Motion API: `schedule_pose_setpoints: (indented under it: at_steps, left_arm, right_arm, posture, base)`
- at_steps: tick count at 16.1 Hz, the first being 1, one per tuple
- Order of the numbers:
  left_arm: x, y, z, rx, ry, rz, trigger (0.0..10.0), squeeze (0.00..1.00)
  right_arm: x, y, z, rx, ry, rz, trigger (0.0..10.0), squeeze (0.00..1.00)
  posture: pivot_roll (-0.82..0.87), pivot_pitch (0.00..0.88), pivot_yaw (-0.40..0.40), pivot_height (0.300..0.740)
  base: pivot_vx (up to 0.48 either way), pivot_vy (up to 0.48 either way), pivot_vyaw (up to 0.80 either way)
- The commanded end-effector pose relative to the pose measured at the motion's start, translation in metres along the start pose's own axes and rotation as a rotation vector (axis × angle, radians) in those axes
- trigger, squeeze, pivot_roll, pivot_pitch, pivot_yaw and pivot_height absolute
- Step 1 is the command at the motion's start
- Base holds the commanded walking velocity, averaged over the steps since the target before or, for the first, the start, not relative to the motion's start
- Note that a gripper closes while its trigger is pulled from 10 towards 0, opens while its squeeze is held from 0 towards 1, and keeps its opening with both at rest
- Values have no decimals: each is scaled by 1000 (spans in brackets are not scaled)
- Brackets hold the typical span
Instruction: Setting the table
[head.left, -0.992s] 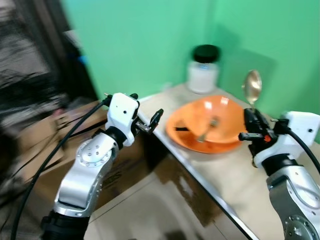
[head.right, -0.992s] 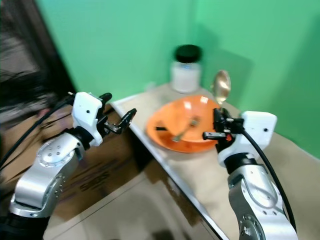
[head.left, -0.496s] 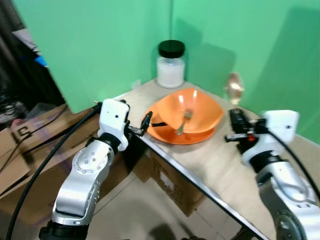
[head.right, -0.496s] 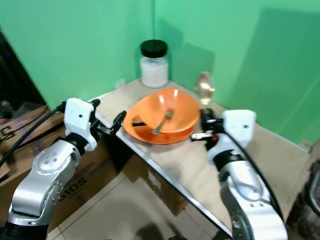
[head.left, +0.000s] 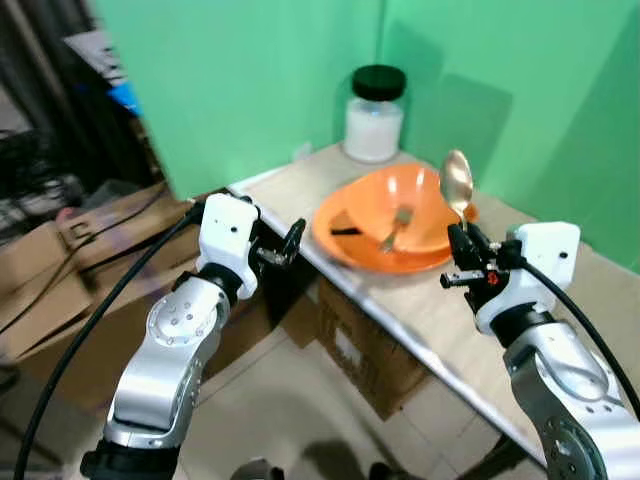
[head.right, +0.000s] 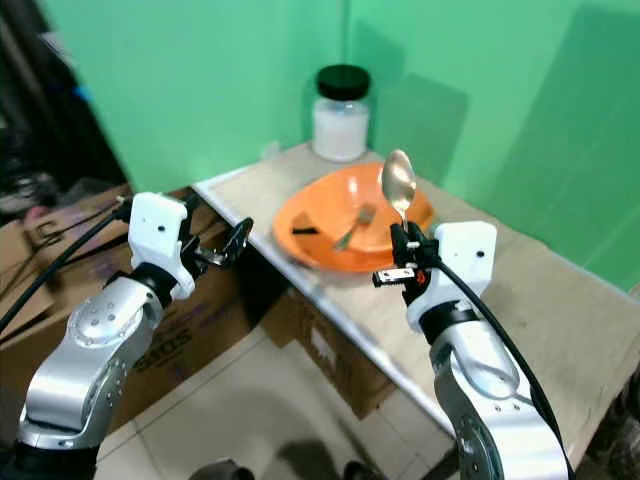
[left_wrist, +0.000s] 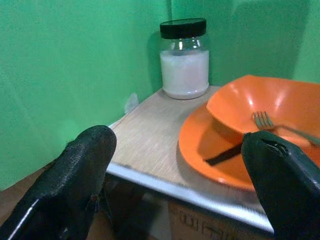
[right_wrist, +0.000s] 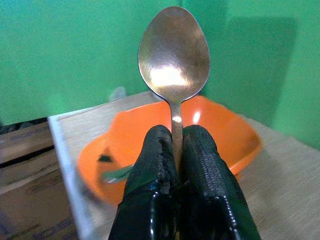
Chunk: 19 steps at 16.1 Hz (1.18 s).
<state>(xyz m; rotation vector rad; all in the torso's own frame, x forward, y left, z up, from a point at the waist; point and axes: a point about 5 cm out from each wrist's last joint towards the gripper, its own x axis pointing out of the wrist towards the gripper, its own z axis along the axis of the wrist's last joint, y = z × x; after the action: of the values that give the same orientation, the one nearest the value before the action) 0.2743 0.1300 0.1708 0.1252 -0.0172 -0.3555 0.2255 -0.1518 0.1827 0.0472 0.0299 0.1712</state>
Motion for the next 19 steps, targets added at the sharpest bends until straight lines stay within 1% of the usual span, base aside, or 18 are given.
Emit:
schedule_pose_setpoints:
  at_steps: [1, 4, 6, 10, 14, 17, 18, 19]
  left_arm:
    - [2, 0, 3, 9, -8, -7, 10000, 0]
    - [2, -1, 3, 26, -3, -9, 10000, 0]
    - [3, -1, 3, 23, -6, -13, 10000, 0]
    - [3, -1, 3, 25, -6, -20, 10000, 0]
    - [5, -1, 2, 27, 2, -20, 10000, 0]
    - [6, 1, 2, -23, -17, 35, 10000, 0]
    - [8, 3, 3, -58, -37, 69, 10000, 0]
    - [10, 3, 4, -126, -59, 97, 10000, 0]
  right_arm:
    - [-1, -1, 2, -7, -17, -13, 10000, 0]
    - [-1, -2, 1, 0, -13, -14, 10000, 0]
    - [-1, -1, 1, 14, -7, -14, 10000, 0]
    - [-2, -2, 2, 7, -11, -22, 10000, 0]
    - [-3, -10, 3, -31, -3, -74, 10000, 0]
    - [0, -20, 2, -59, 10, -144, 10000, 0]
    - [1, -24, 1, -67, 20, -180, 10000, 0]
    - [2, -28, 2, -76, 20, -200, 10000, 0]
  posture:
    - [-22, 0, 37, 740]
    - [-20, 0, 37, 740]
    - [-20, 0, 37, 740]
    - [-25, 0, 44, 740]
    - [-26, 0, 42, 740]
    - [-24, 0, 31, 740]
    - [-26, 0, 29, 740]
    - [-32, 0, 29, 740]
  base:
    - [-247, 0, 0]
    - [0, 0, 0]
    - [0, 0, -719]
    - [0, 0, -800]
    - [0, 0, -800]
    - [0, 0, -800]
    - [0, 0, -800]
    - [0, 0, -800]
